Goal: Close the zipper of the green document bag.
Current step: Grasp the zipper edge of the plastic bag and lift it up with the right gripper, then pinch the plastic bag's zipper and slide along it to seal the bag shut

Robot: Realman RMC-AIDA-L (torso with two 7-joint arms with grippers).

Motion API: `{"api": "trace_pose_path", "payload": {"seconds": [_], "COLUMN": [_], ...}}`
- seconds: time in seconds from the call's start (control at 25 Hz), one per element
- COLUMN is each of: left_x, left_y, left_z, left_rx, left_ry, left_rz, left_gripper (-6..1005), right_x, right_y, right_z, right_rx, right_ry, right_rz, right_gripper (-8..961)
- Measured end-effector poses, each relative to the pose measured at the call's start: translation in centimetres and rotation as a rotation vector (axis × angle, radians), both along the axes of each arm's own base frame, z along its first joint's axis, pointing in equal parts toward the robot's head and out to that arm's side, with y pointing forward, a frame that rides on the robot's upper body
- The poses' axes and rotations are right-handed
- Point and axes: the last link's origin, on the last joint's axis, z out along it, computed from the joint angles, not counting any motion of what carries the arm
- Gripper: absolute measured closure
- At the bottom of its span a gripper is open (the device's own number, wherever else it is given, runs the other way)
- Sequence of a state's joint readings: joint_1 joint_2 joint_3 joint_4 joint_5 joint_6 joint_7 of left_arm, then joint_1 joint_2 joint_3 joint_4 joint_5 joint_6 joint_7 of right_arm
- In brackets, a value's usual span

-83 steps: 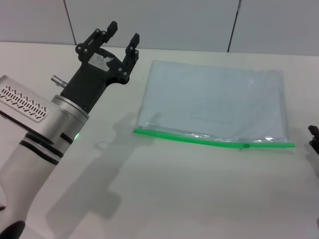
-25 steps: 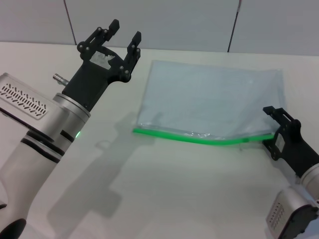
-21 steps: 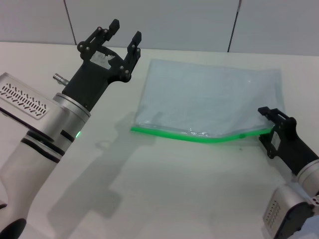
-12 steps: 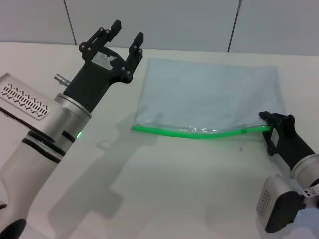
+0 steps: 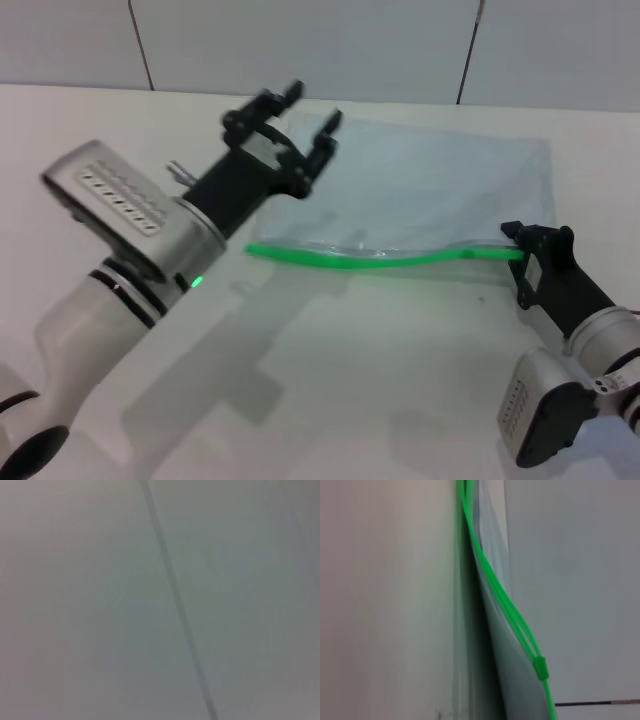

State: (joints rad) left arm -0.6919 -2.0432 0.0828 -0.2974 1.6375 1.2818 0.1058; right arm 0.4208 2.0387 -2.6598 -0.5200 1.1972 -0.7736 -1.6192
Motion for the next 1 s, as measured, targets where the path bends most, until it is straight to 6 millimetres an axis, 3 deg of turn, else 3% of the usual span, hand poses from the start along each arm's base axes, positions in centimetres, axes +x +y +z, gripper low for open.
{"api": "trace_pose_path", "payload": {"seconds": [0.64,1.0], "left_x": [1.0,1.3], "left_y": [-1.2,-1.4], "left_z": [-5.1,-6.8], "left_rx": [-0.249,-0.174], "left_ry": [0.304,0.488], "left_rz": [-0.136,-0.159], "left_gripper": [501,501], "right_x": [-1.3,-1.6], "right_y": [0.6,0.8], "right_z": [-0.3,-0.2], "right_rx": [-0.005,-0.004], "right_ry": [0.018,0.026], "right_rz": [0.034,0.038], "right_gripper": [904,903]}}
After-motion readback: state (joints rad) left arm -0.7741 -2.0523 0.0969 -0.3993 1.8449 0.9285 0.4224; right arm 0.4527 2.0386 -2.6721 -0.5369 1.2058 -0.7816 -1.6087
